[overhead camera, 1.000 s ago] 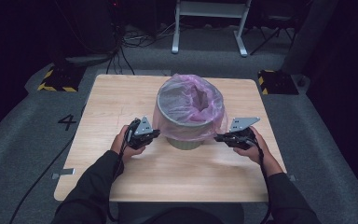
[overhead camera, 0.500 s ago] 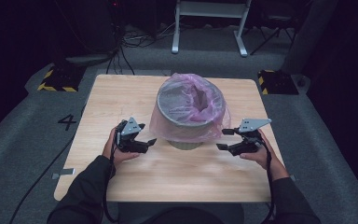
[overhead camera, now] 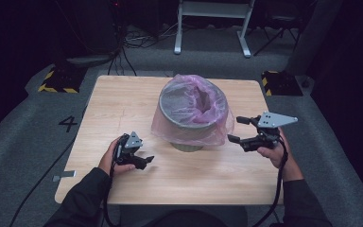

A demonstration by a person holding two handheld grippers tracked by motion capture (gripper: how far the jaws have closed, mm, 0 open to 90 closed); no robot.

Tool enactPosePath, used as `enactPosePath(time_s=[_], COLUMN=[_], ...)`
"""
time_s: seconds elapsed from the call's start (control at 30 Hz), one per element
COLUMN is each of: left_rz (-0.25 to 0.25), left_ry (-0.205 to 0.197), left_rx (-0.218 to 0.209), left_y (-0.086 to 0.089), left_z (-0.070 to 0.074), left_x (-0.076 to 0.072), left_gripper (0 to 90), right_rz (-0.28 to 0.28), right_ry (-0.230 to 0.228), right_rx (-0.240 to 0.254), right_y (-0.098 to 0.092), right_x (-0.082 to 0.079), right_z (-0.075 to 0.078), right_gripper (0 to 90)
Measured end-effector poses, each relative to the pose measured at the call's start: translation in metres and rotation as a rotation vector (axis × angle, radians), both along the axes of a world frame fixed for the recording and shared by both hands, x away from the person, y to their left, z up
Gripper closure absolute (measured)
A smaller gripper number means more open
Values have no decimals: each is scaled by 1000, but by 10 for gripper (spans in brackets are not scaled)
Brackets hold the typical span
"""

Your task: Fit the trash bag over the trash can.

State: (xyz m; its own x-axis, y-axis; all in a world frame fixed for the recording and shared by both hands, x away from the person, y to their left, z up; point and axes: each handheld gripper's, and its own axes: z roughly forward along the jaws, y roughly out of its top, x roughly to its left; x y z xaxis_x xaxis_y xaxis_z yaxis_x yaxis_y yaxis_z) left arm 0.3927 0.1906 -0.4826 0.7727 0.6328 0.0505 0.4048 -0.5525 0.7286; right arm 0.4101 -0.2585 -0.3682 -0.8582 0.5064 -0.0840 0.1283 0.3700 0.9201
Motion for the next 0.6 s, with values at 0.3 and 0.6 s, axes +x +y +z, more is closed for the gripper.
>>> enactPosePath(time_s=[0.3,0.6], left_rz=[-7,-9], left_ry=[41,64], left_rx=[30,-14], left_y=[-1,2], left_z=[-16,-21], left_x=[0,3], left_gripper=[178,150], right_rz=[9,35], right_ry=[-47,16], right_rx=[-19,-102], right_y=[28,73], right_x=[23,62], right_z=[57,70], right_gripper=[307,331])
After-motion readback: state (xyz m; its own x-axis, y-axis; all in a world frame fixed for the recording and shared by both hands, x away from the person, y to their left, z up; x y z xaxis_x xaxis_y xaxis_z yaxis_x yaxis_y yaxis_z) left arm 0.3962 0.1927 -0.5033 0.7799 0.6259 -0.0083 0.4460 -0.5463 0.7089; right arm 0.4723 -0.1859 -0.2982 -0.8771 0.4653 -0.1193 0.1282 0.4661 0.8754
